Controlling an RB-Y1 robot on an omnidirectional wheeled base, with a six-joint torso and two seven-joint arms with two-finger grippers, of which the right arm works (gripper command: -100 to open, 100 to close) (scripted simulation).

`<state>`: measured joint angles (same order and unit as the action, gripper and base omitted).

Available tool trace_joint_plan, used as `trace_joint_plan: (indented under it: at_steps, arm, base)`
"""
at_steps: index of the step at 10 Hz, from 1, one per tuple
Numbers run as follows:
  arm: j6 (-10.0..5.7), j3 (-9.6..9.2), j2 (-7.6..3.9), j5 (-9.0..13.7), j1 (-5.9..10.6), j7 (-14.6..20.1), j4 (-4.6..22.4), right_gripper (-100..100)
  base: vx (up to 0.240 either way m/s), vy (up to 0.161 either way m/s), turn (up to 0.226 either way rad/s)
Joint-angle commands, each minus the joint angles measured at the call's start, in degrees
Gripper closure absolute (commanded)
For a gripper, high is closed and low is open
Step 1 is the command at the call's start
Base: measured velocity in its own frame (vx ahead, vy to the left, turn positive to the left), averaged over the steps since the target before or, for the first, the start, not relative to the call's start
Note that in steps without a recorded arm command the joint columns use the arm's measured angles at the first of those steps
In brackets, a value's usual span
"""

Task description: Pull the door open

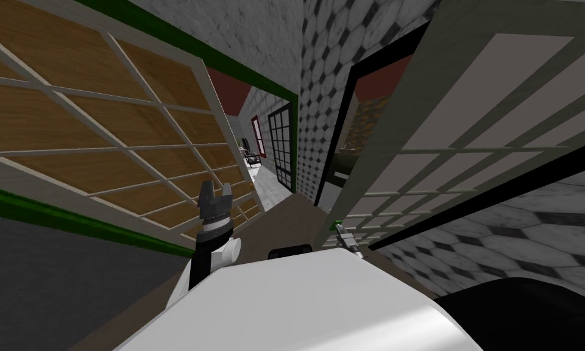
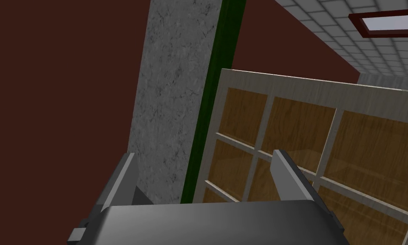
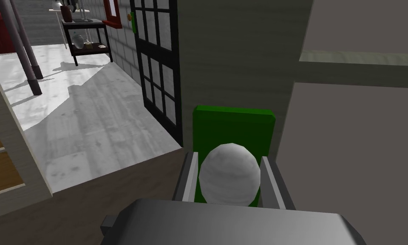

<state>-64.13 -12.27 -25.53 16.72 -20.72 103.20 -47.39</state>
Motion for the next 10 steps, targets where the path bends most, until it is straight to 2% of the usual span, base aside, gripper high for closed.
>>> trace_joint_plan:
  at_steps: [1,4,5,10]
  arm:
    - [-1.04,-0.53,-0.29,-0.39,0.04,0.71,0.77,100]
    - [-2.42,-1.05,-0.92,-0.85,0.15,1.61,1.88,100]
    - [-2.09,-0.93,-0.76,-0.76,0.26,1.38,1.69,100]
    - [-3.75,-1.76,-1.5,-1.48,1.17,2.66,3.82,100]
  base:
    - [-0.189,-0.048,0.118]
    - [-0.194,-0.049,0.105]
    - [-0.08,-0.022,0.031]
    - [-0.191,-0.028,0.13]
